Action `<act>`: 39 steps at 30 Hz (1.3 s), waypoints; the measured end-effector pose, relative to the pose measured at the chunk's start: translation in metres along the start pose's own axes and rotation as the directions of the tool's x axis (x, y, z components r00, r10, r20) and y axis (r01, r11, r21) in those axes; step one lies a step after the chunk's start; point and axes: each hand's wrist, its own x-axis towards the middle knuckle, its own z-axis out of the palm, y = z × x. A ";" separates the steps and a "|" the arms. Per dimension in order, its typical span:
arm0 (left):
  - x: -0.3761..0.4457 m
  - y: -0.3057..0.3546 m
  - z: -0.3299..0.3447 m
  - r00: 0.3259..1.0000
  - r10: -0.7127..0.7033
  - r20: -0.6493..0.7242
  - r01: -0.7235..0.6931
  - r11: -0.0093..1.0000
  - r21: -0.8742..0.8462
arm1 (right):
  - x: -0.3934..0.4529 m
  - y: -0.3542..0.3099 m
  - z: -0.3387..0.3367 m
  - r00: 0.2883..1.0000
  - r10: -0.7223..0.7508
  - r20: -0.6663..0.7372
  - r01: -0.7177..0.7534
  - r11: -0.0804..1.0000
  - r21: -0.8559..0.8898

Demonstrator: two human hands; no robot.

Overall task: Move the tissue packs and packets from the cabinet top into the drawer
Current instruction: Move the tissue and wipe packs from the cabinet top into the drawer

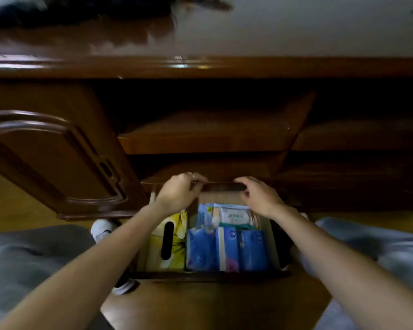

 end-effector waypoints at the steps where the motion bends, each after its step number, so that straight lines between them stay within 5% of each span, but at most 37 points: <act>1: -0.009 0.010 -0.025 0.997 0.046 -0.064 -0.045 0.999 0.012 | -0.010 -0.013 -0.021 0.993 -0.067 -0.097 0.068 0.998 0.007; 3: -0.024 0.031 -0.074 0.971 0.136 -0.196 -0.123 0.990 0.075 | -0.028 -0.042 -0.063 0.921 -0.219 -0.321 0.221 0.975 -0.032; 6: -0.033 0.064 -0.144 0.867 0.306 -0.393 -0.225 0.945 0.238 | -0.040 -0.086 -0.131 0.655 -0.431 -0.620 0.398 0.895 -0.202; 8: -0.029 0.084 -0.184 0.787 0.363 -0.499 -0.229 0.923 0.311 | -0.033 -0.114 -0.173 0.504 -0.471 -0.723 0.394 0.871 -0.293; 9: -0.025 0.091 -0.201 0.759 0.366 -0.538 -0.211 0.921 0.328 | -0.028 -0.127 -0.191 0.483 -0.457 -0.747 0.356 0.882 -0.309; 14: 0.015 0.107 -0.244 0.815 0.295 -0.498 -0.131 0.932 0.338 | 0.015 -0.158 -0.227 0.787 -0.307 -0.535 0.144 0.935 -0.325; 20: 0.092 0.122 -0.260 0.842 0.315 -0.439 -0.133 0.909 0.396 | 0.044 -0.156 -0.249 0.610 -0.471 -0.637 0.128 0.852 -0.508; 27: 0.204 0.130 -0.265 0.921 0.273 -0.279 -0.124 0.883 0.453 | 0.122 -0.161 -0.294 0.780 -0.347 -0.520 0.094 0.887 -0.452; 33: 0.263 0.112 -0.263 0.900 0.335 -0.278 -0.187 0.874 0.449 | 0.229 -0.163 -0.319 0.758 -0.197 -0.622 -0.009 0.950 -0.312; 39: 0.282 0.105 -0.260 0.886 0.370 -0.280 -0.232 0.876 0.422 | 0.341 -0.169 -0.327 0.875 -0.092 -0.475 -0.065 0.950 -0.304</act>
